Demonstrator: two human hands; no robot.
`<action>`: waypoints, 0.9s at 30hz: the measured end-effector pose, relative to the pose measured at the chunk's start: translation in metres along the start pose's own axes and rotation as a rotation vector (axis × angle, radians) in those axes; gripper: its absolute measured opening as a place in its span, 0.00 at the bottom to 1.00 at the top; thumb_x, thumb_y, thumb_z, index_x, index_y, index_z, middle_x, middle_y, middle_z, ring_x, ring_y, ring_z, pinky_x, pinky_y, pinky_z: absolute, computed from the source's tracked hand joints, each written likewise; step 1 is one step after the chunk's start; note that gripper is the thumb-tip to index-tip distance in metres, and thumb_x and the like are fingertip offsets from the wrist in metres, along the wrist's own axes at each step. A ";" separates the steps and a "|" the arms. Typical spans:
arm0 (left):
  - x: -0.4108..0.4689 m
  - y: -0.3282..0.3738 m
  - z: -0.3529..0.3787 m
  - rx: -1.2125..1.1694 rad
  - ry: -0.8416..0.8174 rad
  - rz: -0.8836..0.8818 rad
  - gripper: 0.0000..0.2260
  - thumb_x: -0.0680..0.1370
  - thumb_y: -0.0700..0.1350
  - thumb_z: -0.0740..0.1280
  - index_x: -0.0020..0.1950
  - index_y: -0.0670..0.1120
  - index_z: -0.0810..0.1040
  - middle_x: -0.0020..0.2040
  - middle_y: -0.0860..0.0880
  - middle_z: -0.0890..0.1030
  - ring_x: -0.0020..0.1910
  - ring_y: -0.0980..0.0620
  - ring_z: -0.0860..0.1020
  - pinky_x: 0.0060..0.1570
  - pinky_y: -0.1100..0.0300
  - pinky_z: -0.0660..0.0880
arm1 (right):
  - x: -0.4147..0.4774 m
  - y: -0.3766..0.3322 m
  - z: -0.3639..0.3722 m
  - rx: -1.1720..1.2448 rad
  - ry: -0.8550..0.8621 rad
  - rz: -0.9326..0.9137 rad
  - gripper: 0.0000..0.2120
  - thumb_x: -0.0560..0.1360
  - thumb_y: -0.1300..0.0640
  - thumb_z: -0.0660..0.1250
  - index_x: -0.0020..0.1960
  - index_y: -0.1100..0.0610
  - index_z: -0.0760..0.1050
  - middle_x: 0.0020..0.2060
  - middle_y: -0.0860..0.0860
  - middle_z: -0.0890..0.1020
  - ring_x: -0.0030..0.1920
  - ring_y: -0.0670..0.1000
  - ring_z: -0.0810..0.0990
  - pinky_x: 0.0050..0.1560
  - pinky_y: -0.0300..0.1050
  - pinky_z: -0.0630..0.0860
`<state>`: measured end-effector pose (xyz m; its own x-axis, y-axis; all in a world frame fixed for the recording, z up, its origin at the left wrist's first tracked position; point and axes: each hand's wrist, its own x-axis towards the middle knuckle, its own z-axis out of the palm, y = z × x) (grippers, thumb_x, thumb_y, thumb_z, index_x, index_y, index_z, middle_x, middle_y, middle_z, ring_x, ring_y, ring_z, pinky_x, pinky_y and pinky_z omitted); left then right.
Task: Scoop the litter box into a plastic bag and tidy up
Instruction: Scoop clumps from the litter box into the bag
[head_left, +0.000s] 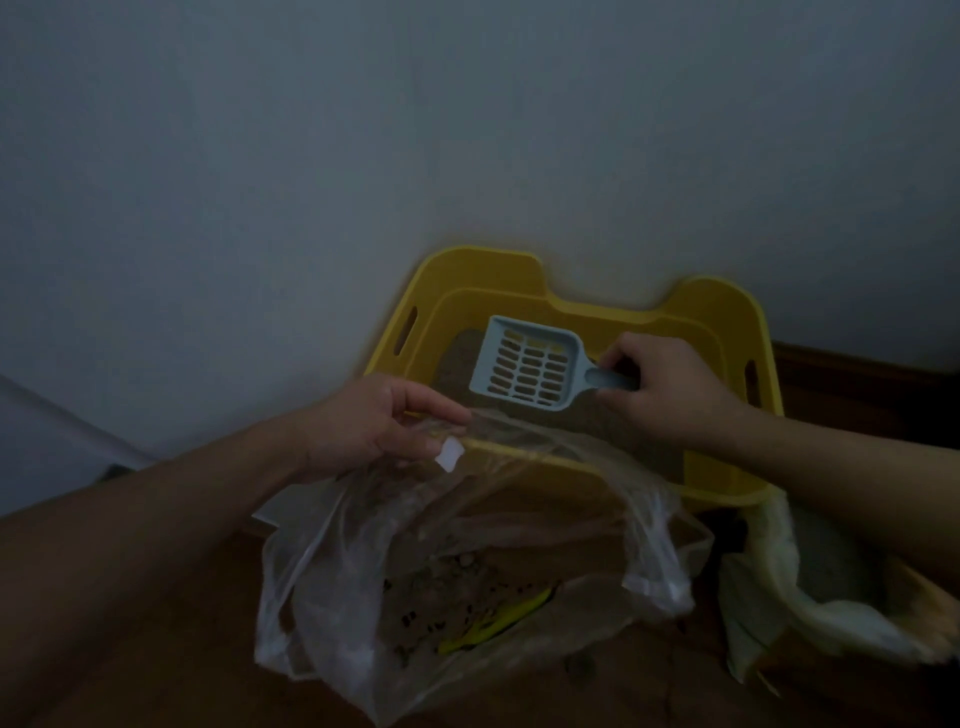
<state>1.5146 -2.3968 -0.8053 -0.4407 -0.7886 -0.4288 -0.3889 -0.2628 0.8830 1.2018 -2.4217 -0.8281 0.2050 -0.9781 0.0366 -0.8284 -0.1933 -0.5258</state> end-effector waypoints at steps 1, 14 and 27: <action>0.000 0.000 0.001 -0.002 0.003 -0.002 0.17 0.70 0.31 0.74 0.54 0.48 0.84 0.50 0.48 0.87 0.45 0.54 0.83 0.43 0.64 0.79 | 0.006 0.003 0.003 -0.034 -0.037 0.069 0.07 0.72 0.55 0.73 0.46 0.54 0.76 0.42 0.49 0.80 0.42 0.50 0.78 0.40 0.46 0.77; 0.011 0.000 0.007 0.028 0.024 -0.001 0.17 0.71 0.32 0.75 0.46 0.55 0.87 0.48 0.47 0.87 0.47 0.51 0.83 0.46 0.62 0.79 | 0.034 0.044 0.003 -0.563 -0.283 0.336 0.12 0.75 0.51 0.69 0.36 0.54 0.71 0.33 0.50 0.77 0.31 0.47 0.76 0.24 0.39 0.68; 0.027 -0.006 0.006 -0.072 -0.001 -0.050 0.15 0.68 0.36 0.75 0.48 0.55 0.87 0.53 0.41 0.86 0.47 0.49 0.83 0.49 0.58 0.80 | 0.065 0.063 0.027 -0.474 -0.294 0.320 0.09 0.75 0.53 0.67 0.41 0.58 0.80 0.31 0.52 0.76 0.34 0.52 0.77 0.33 0.44 0.73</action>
<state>1.5006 -2.4130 -0.8232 -0.4235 -0.7729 -0.4725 -0.3510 -0.3408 0.8721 1.1770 -2.4951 -0.8818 -0.0123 -0.9439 -0.3300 -0.9990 0.0259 -0.0368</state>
